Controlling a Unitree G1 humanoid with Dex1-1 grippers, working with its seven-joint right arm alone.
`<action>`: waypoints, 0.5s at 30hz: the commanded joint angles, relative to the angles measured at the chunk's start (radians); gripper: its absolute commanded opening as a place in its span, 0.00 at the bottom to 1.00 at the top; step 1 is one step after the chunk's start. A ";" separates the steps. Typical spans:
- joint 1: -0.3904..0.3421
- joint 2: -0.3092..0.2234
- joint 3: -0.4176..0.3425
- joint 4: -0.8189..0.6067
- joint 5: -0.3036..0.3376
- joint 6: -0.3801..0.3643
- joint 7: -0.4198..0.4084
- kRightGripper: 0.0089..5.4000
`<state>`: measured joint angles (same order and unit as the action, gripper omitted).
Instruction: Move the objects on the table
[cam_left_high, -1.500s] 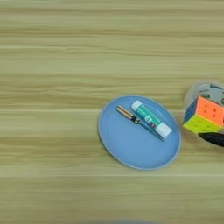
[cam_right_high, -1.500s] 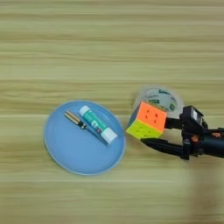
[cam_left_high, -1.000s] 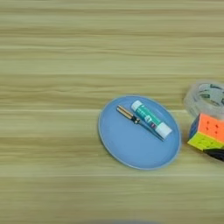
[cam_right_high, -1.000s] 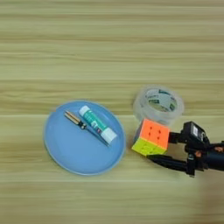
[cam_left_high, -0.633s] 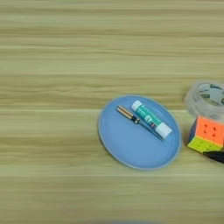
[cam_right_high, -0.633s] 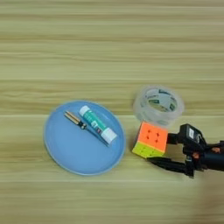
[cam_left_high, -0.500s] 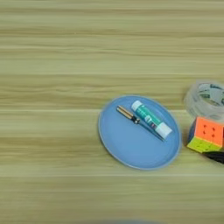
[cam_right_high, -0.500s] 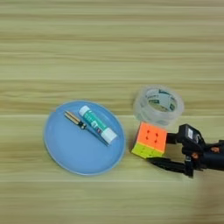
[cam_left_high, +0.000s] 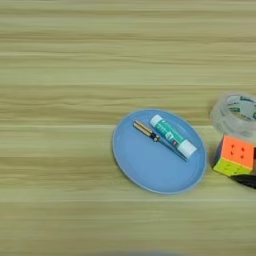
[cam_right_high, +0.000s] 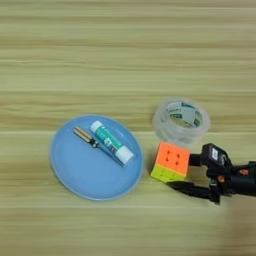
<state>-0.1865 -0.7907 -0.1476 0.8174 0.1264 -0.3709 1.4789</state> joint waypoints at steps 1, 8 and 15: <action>-0.066 -0.072 -0.013 -0.018 -0.001 -0.016 -0.054 0.62; -0.081 -0.071 -0.005 0.000 -0.009 -0.017 -0.066 0.78; -0.090 -0.069 -0.007 -0.002 0.001 -0.016 -0.060 0.93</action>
<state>-0.2192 -0.7906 -0.1349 0.8533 0.1091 -0.3814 1.4478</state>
